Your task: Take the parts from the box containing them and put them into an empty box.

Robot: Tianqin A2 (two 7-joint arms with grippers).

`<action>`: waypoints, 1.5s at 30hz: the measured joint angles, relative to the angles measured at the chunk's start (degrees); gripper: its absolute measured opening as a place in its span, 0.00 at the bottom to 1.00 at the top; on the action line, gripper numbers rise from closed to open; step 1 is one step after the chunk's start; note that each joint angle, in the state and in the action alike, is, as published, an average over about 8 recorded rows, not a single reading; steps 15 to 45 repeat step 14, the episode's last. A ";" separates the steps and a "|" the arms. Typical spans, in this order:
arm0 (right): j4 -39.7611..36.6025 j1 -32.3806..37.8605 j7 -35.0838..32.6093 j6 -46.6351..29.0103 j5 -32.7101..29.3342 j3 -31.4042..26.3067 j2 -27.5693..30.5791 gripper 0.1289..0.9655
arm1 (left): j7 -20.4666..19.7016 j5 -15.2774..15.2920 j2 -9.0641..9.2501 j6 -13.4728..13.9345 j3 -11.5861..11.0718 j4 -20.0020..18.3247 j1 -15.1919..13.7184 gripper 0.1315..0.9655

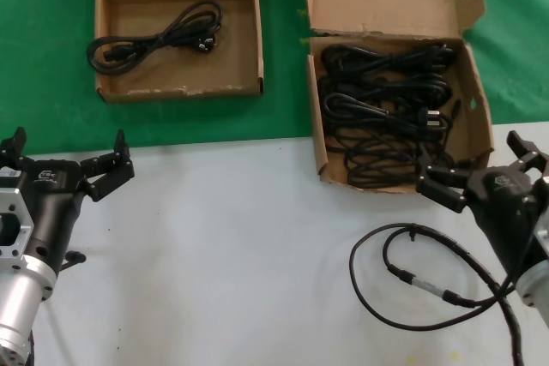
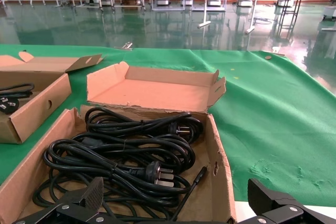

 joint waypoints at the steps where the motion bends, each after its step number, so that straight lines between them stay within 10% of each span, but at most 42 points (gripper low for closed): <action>1: 0.00 0.00 0.00 0.00 0.00 0.00 0.00 1.00 | 0.00 0.00 0.00 0.00 0.00 0.00 0.00 1.00; 45: 0.00 0.00 0.00 0.00 0.00 0.00 0.00 1.00 | 0.00 0.00 0.00 0.00 0.00 0.00 0.00 1.00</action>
